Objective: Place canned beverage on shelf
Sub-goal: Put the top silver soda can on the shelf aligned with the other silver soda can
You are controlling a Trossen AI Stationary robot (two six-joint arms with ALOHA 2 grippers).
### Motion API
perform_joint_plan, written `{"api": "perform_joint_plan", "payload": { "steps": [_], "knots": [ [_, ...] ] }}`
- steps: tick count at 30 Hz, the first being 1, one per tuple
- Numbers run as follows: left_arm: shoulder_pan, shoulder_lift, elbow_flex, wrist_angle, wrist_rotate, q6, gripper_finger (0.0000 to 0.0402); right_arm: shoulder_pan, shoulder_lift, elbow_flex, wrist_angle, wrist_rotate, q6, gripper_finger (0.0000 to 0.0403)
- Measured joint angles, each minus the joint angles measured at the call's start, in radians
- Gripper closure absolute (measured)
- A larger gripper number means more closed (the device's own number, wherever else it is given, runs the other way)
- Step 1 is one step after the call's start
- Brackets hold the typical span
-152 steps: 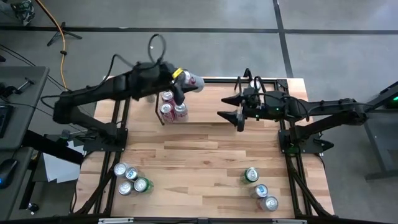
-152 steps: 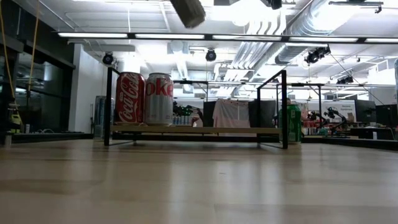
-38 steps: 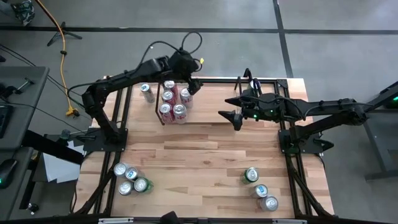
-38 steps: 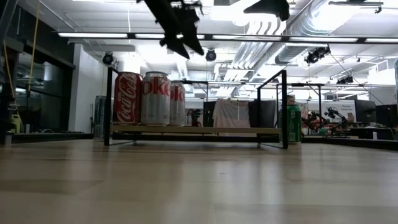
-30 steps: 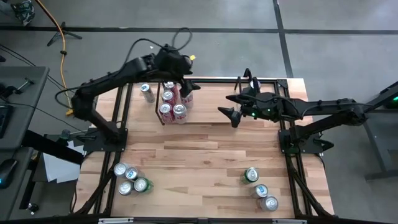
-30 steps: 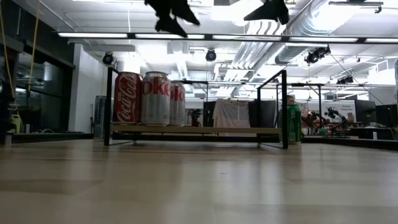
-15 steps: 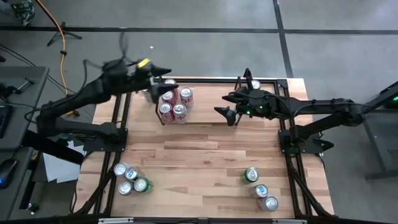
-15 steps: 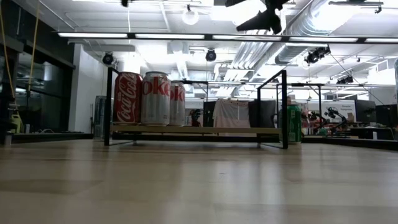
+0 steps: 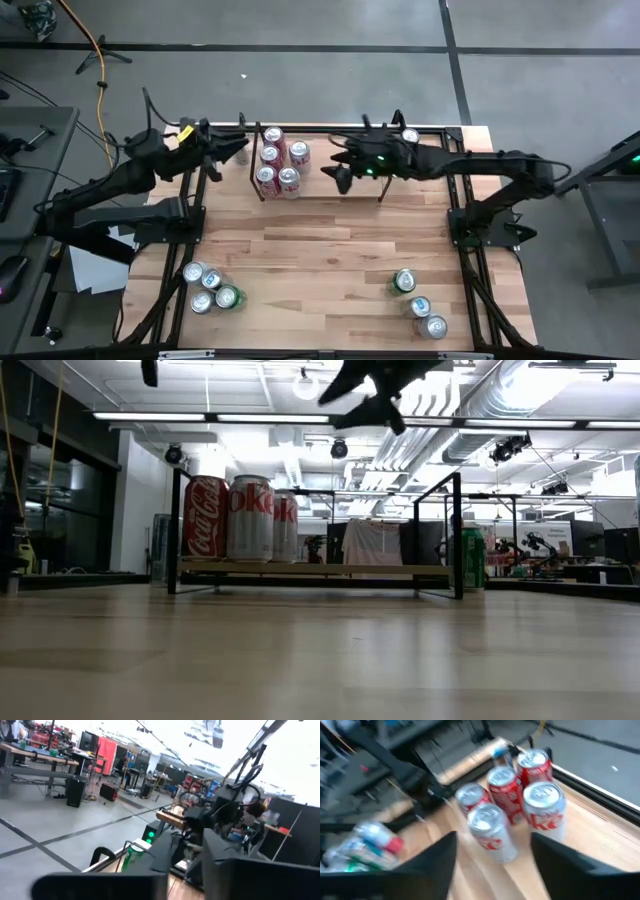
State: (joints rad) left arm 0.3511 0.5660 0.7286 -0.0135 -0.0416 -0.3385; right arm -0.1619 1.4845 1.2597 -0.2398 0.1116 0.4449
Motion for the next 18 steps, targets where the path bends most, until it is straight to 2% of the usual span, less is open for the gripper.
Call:
{"api": "perform_joint_plan", "payload": {
  "steps": [1,5,6,12,16,18],
  "knots": [
    [0.0,-0.007,-0.001,0.002,-0.001,-0.001,0.0391,-0.009,0.034,0.041,-0.035,0.0,-0.01,0.0219],
    [0.0,-0.02,-0.001,-0.038,-0.016,0.0,0.0387,-0.043,0.168,0.18,-0.145,-0.011,-0.064,0.0361],
    [0.0,-0.021,-0.001,-0.063,-0.019,0.0,0.0391,-0.05,0.199,0.206,-0.157,-0.013,-0.077,0.0381],
    [0.0,-0.019,-0.002,-0.345,-0.067,-0.001,0.0399,-0.084,0.349,0.288,-0.261,-0.007,-0.081,0.0388],
    [0.0,0.0,-0.003,-0.58,-0.174,-0.017,0.0401,-0.092,0.395,0.291,-0.281,0.07,-0.092,0.0396],
    [0.0,0.008,-0.019,-0.626,-0.223,-0.018,0.0401,-0.092,0.41,0.291,-0.278,0.1,-0.088,0.0397]
  ]
}}
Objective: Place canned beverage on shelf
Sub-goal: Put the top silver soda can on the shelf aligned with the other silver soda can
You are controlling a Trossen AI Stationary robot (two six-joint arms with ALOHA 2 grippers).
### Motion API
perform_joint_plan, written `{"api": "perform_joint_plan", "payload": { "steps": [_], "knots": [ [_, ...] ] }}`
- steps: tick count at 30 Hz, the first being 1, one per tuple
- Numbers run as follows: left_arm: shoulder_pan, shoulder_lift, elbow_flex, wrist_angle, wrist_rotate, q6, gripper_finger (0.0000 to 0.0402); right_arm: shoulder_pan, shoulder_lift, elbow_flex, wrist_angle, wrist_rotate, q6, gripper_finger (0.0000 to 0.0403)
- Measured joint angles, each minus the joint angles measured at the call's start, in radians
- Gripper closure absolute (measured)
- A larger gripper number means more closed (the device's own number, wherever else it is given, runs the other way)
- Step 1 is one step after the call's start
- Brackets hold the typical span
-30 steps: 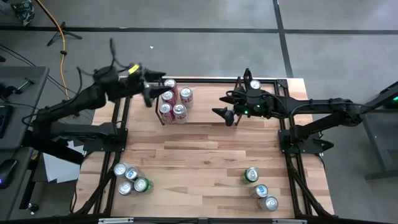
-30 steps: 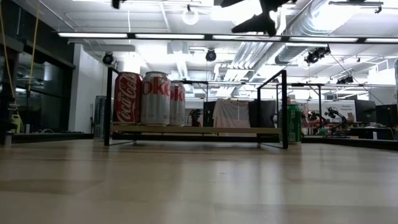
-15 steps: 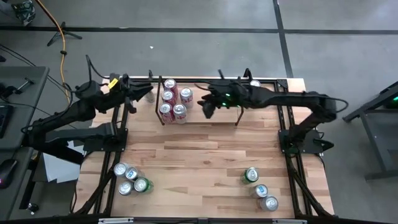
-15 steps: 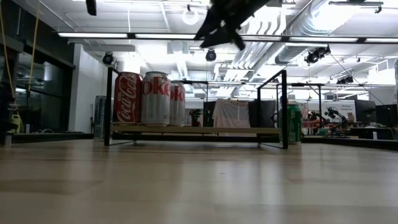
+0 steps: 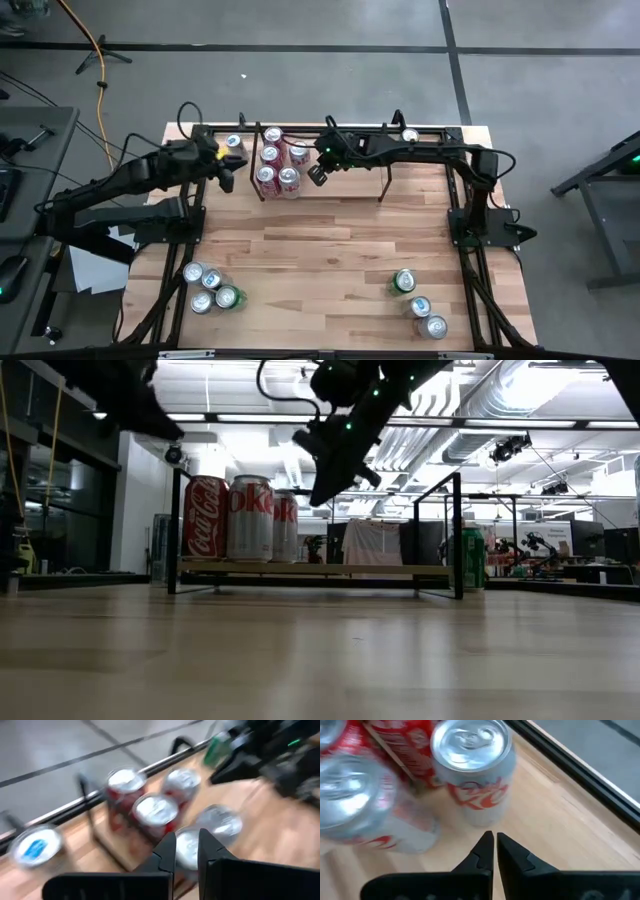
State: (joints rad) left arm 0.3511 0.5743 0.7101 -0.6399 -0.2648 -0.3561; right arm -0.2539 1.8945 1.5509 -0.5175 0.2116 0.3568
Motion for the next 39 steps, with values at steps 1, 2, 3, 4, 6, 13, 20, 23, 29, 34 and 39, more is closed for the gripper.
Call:
{"api": "perform_joint_plan", "payload": {
  "steps": [1,2,3,4,6,13,20,23,29,34,39],
  "knots": [
    [0.0,0.0,-0.012,-0.004,-0.024,0.0,0.0401,0.0,0.008,0.0,0.002,0.013,-0.003,0.04],
    [0.0,0.0,-0.022,-0.004,-0.048,0.0,0.0401,-0.002,0.014,0.0,0.014,0.024,-0.007,0.0401],
    [0.0,0.0,-0.032,-0.004,-0.078,-0.001,0.0401,-0.006,0.02,0.0,0.027,0.03,-0.015,0.0401],
    [0.0,0.001,-0.04,-0.002,-0.109,-0.007,0.0401,-0.009,0.024,0.0,0.042,0.034,-0.017,0.04],
    [0.0,0.003,-0.058,0.003,-0.176,-0.03,0.0401,-0.021,0.032,0.0,0.079,0.037,-0.017,0.0402],
    [0.001,0.009,-0.118,0.0,-0.308,-0.181,0.0401,-0.062,0.043,0.0,0.133,0.036,0.036,0.0403],
    [0.001,0.027,-0.197,0.034,-0.246,-0.246,0.0401,-0.08,0.045,0.0,0.195,-0.026,0.036,0.0403],
    [0.001,0.031,-0.238,0.078,-0.206,-0.266,0.0401,-0.08,0.05,0.0,0.194,-0.026,0.036,0.0403],
    [0.001,0.05,-0.285,0.147,-0.191,-0.323,0.0401,-0.08,0.074,0.0,0.238,-0.062,0.039,0.0403],
    [0.001,0.052,-0.304,0.175,-0.182,-0.331,0.0401,-0.077,0.087,0.0,0.281,-0.084,0.034,0.0403],
    [0.001,0.059,-0.304,0.176,-0.182,-0.332,0.0401,-0.078,0.087,0.0,0.311,-0.127,0.019,0.0403]
  ]
}}
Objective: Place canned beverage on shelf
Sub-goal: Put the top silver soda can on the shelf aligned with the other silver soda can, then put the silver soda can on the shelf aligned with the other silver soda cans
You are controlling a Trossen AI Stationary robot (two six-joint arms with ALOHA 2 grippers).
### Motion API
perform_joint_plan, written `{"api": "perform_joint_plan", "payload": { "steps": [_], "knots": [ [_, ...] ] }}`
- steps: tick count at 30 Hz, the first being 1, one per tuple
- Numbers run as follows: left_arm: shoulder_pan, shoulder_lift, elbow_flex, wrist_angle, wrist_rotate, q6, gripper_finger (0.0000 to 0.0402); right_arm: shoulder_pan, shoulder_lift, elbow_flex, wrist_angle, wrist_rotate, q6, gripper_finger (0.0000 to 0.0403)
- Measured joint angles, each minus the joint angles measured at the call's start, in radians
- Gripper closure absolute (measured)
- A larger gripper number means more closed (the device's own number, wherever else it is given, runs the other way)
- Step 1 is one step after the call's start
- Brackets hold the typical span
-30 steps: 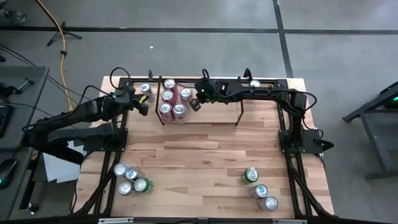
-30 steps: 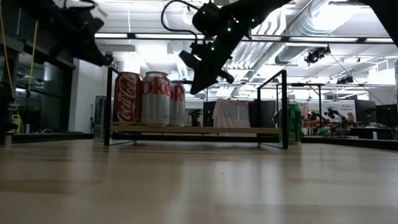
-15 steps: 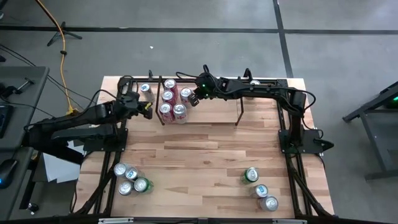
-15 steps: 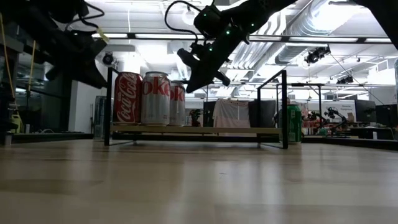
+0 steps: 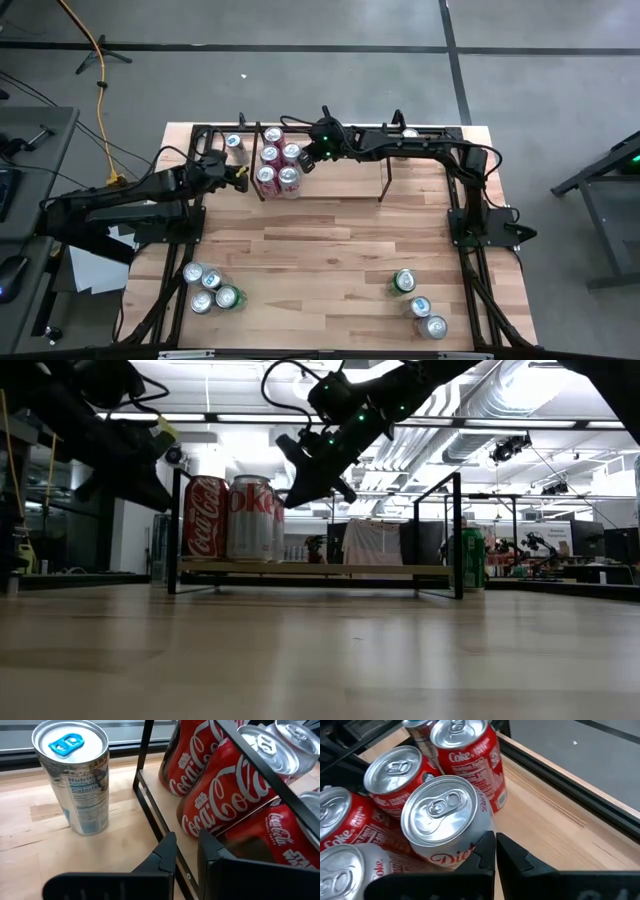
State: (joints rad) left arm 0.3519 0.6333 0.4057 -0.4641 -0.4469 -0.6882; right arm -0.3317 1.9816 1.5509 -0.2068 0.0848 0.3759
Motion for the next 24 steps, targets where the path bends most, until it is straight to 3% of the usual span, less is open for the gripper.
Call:
{"api": "perform_joint_plan", "payload": {
  "steps": [15,24],
  "knots": [
    [0.0,0.003,0.0,0.003,-0.001,0.021,0.0401,0.004,-0.006,0.0,-0.032,-0.038,-0.046,0.0403],
    [0.004,0.003,0.0,0.098,-0.011,0.099,0.0401,-0.028,-0.108,0.0,-0.135,-0.034,-0.153,0.0403]
  ]
}}
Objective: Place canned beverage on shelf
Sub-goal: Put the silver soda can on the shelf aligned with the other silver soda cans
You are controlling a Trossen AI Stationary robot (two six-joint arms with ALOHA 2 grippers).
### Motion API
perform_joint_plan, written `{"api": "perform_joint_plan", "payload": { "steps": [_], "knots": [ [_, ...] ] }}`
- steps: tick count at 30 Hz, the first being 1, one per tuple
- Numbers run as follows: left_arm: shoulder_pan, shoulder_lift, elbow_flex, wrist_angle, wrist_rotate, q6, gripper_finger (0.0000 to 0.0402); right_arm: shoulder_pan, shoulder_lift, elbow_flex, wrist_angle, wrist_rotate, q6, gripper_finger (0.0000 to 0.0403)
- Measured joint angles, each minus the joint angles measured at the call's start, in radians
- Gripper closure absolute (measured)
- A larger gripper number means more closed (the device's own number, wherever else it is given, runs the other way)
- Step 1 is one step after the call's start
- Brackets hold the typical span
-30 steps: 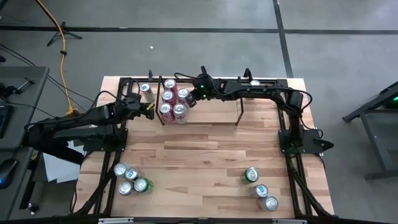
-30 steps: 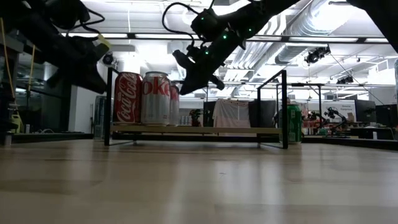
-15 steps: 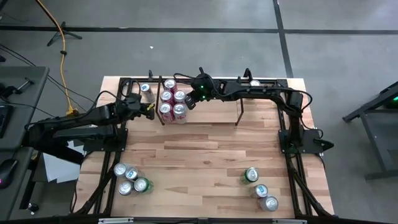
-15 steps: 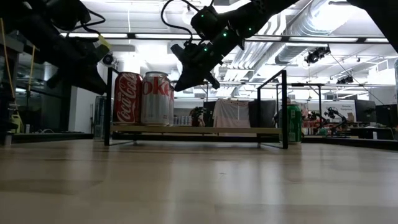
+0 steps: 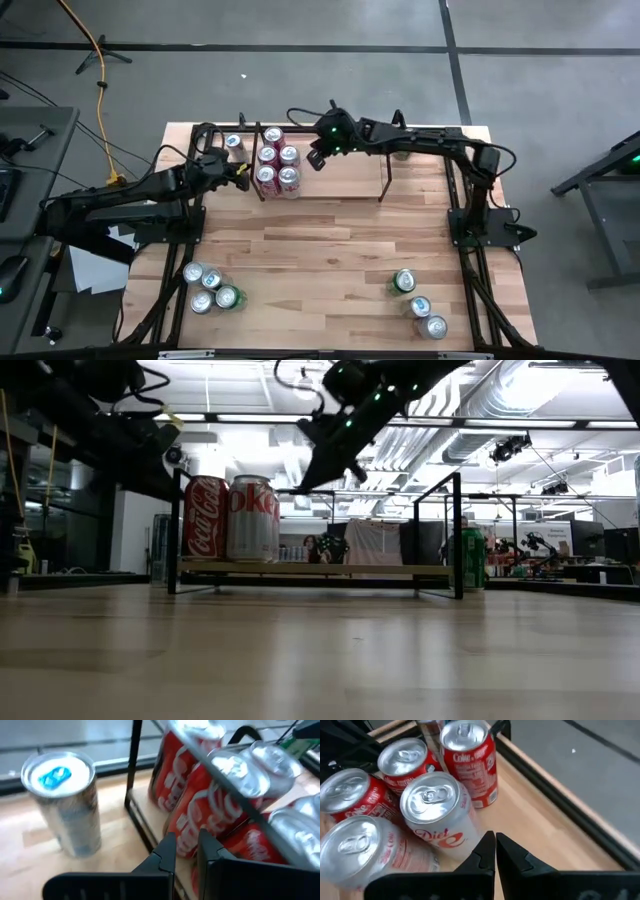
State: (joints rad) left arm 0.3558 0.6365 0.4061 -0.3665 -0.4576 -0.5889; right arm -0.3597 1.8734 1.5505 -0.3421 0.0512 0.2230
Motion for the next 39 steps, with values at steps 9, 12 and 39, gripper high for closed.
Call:
{"api": "perform_joint_plan", "payload": {
  "steps": [9,12,39],
  "knots": [
    [0.107,-0.001,0.009,0.092,0.03,0.072,0.0401,-0.029,-0.109,0.0,-0.086,0.018,-0.043,0.0403],
    [0.141,-0.003,0.059,0.119,0.11,0.127,0.0401,-0.034,-0.14,0.0,-0.114,0.018,-0.05,0.0403],
    [-0.057,0.079,0.326,0.583,0.553,0.287,0.0401,0.226,-0.939,-0.493,-0.143,0.052,0.079,0.0403]
  ]
}}
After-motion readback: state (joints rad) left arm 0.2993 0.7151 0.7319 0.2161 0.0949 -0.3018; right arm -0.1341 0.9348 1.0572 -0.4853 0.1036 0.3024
